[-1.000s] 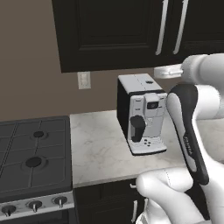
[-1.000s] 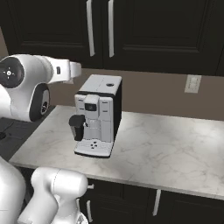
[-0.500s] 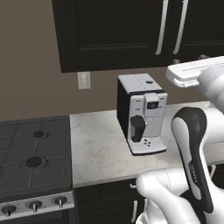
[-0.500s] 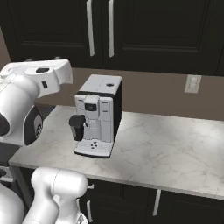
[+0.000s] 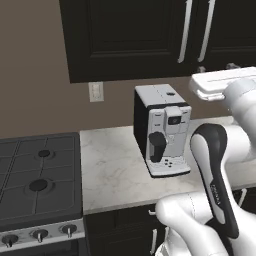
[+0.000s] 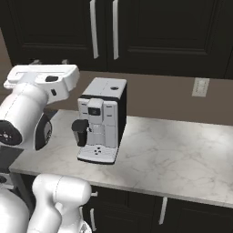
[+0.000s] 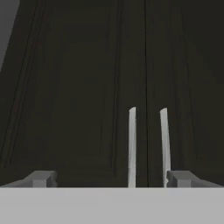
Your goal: Open the cabinet directly in front. Then move the wine and the mug to the dining counter with the candle on it.
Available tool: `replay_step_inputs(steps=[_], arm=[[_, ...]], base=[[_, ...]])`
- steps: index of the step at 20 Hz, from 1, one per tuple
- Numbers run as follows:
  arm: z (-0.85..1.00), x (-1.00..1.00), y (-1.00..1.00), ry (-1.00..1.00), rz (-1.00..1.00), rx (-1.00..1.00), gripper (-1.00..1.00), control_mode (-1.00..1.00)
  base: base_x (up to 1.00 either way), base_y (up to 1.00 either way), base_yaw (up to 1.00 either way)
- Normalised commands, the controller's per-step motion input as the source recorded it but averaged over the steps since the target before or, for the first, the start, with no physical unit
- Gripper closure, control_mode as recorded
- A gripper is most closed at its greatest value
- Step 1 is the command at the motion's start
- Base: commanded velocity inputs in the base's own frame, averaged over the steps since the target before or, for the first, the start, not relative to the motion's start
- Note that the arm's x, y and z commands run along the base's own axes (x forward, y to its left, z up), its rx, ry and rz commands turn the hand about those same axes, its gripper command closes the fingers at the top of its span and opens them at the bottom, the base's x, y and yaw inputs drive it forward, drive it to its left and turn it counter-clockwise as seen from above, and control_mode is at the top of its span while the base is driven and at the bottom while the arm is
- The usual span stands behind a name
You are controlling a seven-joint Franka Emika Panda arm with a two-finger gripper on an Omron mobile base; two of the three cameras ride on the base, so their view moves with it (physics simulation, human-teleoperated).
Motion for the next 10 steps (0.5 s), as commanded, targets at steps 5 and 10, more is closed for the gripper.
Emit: replay_step_inputs(steps=[5, 10], arm=[[0.23, 0.46, -0.33, 0.02, 0.00, 0.13, -1.00, -1.00], [0.00, 0.51, -0.07, 0.08, 0.00, 0.01, -1.00, -1.00]], base=[[0.00, 0.00, 0.00], [0.00, 0.00, 0.00]])
